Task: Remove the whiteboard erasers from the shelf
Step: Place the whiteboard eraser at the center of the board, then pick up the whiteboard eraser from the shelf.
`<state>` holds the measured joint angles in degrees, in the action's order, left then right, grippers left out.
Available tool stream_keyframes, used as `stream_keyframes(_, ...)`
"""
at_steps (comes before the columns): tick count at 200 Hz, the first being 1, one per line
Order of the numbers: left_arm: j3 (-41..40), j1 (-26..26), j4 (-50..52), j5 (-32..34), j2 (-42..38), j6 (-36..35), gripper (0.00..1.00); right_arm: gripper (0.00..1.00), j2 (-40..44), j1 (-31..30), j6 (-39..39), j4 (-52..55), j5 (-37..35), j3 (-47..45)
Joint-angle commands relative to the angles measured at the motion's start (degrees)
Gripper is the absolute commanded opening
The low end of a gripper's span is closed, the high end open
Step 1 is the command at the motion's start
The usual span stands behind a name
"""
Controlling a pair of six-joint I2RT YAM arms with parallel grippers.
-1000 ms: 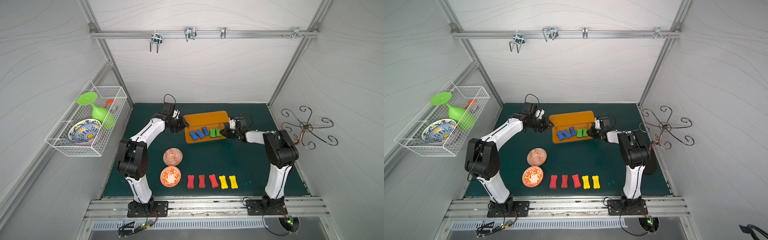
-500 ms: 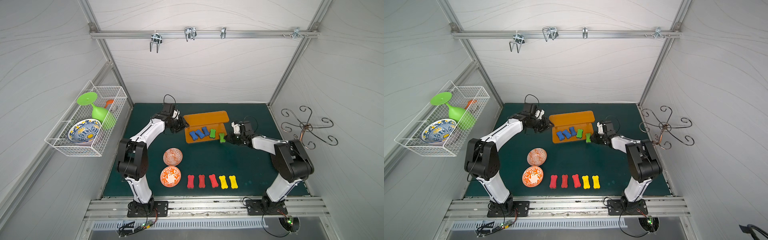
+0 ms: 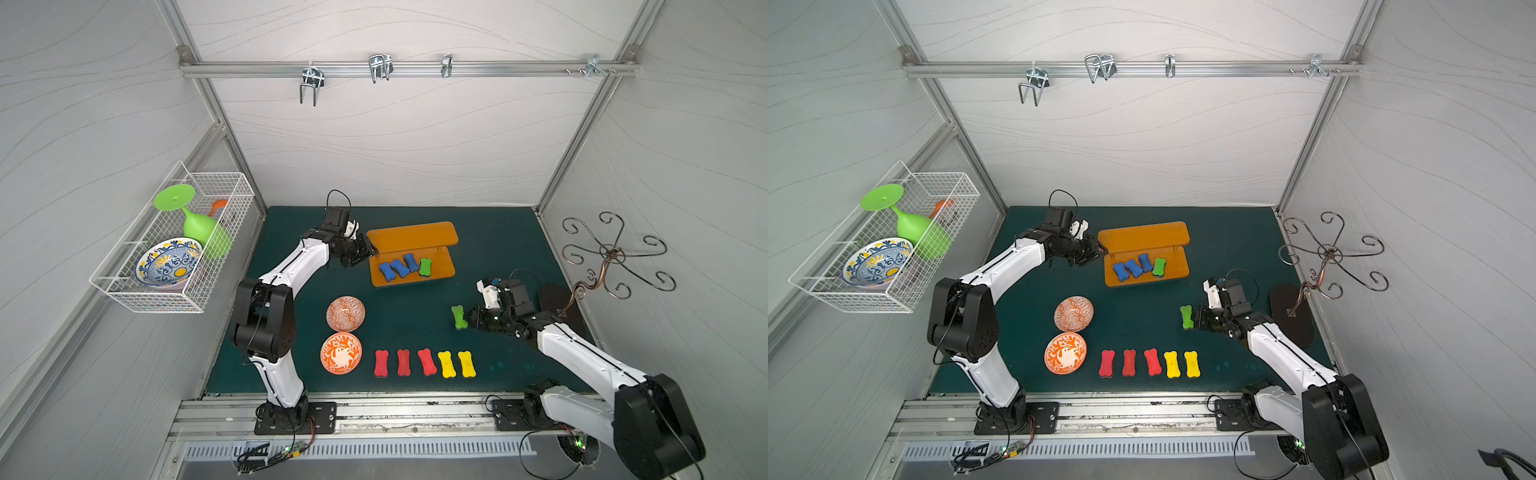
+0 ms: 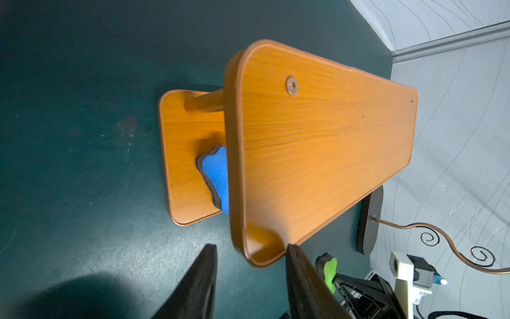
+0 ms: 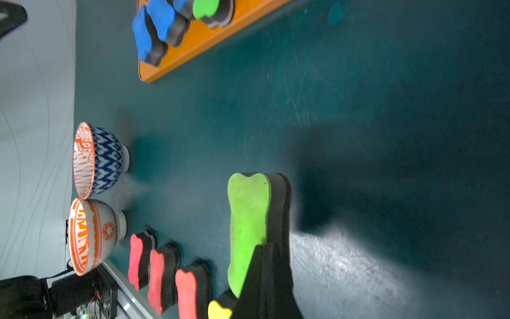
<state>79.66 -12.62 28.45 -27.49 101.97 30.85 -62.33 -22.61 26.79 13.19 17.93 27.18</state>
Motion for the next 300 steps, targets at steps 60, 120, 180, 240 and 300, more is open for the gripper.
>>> stream_keyframes(60, -0.22, 0.41, -0.76, 0.04, -0.60, -0.06, 0.44, 0.00, -1.50, -1.46, 2.06, 5.61, -1.20, 0.14)
stream_keyframes(120, 0.01, 0.40, -0.58, -0.04, -0.48, -0.12, 0.44, 0.12, -4.97, -1.42, 1.34, 5.93, -0.60, 1.53)
stream_keyframes(180, 0.32, 0.39, -0.90, -0.37, -2.88, 1.17, 0.45, 0.47, -4.82, 0.24, 0.01, 8.27, 1.29, 6.65)
stream_keyframes(240, 4.28, 1.28, 2.85, 5.82, -0.97, -2.54, 0.69, 0.53, -18.27, 2.42, 9.31, -13.15, 10.96, 13.77)
stream_keyframes(300, 4.45, 1.28, 1.00, 0.13, 2.78, -1.24, 0.59, 0.55, -31.27, 2.27, 16.85, -27.34, 7.13, 19.50)
